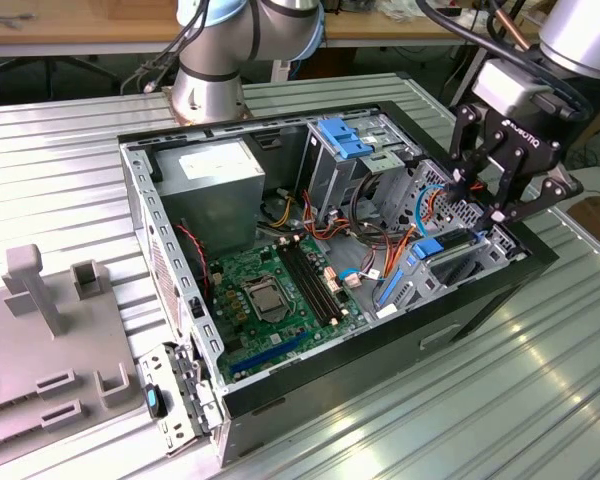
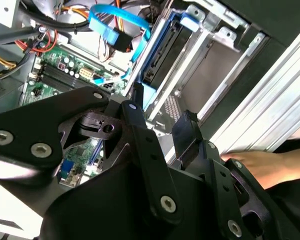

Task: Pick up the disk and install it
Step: 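Insert the disk into the insertion slot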

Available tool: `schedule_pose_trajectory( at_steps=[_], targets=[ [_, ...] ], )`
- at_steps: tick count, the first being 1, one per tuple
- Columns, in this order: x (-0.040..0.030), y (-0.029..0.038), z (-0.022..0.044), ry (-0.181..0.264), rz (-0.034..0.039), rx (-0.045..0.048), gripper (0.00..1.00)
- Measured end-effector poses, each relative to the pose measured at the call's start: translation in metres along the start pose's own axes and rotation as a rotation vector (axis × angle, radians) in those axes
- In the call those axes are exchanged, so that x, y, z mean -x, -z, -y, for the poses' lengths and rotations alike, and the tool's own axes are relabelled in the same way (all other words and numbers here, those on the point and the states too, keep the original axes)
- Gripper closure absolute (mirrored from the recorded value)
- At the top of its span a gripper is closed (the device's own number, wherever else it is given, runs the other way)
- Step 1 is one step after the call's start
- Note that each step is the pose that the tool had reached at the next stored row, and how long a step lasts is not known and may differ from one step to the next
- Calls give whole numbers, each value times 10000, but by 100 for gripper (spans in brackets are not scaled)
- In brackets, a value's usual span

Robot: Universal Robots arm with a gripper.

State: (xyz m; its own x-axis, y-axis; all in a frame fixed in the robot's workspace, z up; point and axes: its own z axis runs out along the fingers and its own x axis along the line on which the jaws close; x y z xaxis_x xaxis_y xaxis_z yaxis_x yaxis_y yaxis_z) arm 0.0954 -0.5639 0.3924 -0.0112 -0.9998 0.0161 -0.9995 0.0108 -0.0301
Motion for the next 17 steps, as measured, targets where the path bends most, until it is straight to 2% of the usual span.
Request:
schedule_pose_trajectory(
  at_steps=[4,9,11,12,14,17],
  targets=[
    [3,-3,60,0,-1,1,49],
    [3,-3,65,0,0,0,49],
    [3,-3,66,1,0,0,64],
    [3,-3,67,1,0,0,76],
    [3,-3,67,0,0,0,88],
    [3,-3,68,1,0,0,89]
  ],
)
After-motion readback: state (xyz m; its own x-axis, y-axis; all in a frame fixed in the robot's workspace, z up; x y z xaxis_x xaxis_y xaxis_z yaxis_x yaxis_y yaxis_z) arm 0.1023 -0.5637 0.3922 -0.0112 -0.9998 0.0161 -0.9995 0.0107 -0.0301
